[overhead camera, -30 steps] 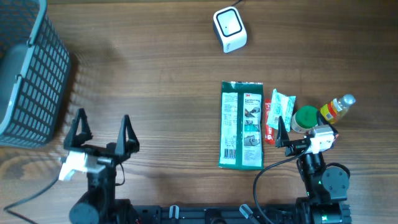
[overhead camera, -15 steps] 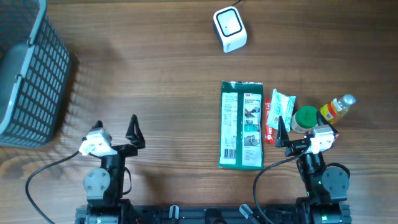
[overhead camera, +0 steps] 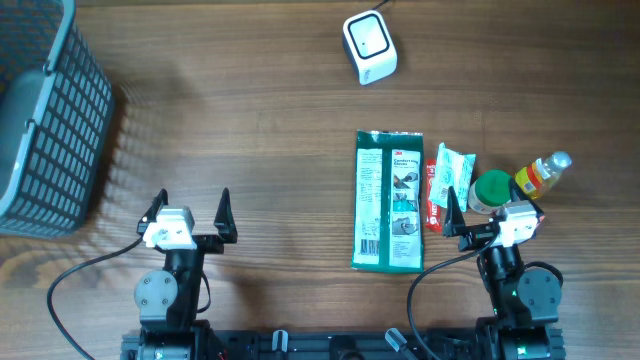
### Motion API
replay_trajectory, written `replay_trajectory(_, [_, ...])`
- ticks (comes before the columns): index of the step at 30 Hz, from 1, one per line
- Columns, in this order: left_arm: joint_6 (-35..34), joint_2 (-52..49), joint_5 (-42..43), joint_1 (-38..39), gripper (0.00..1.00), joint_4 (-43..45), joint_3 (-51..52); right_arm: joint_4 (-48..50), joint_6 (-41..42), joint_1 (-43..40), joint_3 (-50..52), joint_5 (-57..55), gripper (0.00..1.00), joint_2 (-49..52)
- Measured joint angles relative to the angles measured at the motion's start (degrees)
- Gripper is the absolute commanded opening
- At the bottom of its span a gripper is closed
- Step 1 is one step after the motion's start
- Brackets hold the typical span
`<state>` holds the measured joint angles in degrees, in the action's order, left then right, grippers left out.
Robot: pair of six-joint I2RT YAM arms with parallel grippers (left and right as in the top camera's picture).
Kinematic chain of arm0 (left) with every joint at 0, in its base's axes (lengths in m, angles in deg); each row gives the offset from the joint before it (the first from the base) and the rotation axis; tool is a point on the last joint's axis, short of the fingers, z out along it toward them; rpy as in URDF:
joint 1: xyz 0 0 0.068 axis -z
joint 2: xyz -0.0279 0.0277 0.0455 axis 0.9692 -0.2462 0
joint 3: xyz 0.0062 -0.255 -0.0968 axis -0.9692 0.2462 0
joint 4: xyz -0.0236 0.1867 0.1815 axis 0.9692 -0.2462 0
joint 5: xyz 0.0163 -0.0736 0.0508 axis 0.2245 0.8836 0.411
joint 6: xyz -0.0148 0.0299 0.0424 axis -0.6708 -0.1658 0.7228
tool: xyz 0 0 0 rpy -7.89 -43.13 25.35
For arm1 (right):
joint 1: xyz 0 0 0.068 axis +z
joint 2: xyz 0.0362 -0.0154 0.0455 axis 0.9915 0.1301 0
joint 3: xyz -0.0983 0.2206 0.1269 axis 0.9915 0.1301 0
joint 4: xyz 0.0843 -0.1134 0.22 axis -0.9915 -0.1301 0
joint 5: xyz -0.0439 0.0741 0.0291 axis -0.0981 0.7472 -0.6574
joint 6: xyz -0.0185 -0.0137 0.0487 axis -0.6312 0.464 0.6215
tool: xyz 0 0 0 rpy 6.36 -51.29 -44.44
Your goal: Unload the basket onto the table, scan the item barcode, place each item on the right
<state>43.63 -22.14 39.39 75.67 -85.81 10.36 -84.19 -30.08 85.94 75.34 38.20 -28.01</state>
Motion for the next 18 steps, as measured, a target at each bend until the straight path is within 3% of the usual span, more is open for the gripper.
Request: replay_trajectory(18, [2.8, 0.0, 0.0, 0.0, 1.0, 0.0, 0.0, 0.0, 0.0, 0.0, 0.0, 0.0, 1.0, 0.0])
